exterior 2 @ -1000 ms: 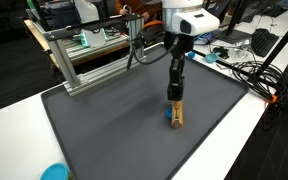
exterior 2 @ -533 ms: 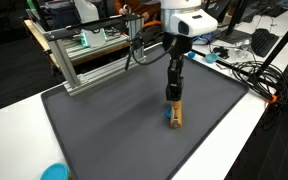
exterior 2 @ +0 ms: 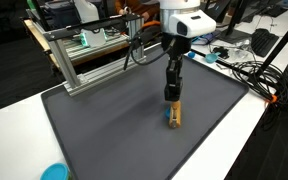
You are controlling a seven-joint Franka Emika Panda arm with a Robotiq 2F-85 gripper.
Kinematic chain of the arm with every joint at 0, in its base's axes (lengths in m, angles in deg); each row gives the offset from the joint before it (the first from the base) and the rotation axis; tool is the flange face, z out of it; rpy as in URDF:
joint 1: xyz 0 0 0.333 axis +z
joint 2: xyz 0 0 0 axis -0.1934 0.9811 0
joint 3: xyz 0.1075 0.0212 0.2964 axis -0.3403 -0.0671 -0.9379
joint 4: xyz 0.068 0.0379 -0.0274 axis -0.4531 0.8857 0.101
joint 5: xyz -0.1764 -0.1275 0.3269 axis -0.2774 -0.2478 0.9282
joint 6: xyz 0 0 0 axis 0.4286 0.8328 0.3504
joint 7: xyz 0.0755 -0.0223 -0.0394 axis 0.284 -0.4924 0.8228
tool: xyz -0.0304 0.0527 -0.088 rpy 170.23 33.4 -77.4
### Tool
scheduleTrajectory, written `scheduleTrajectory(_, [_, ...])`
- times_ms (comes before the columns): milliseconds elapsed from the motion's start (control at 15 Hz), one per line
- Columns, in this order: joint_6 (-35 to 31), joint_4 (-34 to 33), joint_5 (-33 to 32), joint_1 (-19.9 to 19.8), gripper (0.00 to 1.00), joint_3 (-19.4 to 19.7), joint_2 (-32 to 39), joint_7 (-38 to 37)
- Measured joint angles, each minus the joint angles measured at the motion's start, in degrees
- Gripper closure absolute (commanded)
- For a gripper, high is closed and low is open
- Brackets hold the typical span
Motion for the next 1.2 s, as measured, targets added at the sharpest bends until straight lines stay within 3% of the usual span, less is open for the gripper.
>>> scheduleTrajectory(1200, [2.1,-0.2,-0.2,0.5,0.78,1.0,-0.1,-2.6])
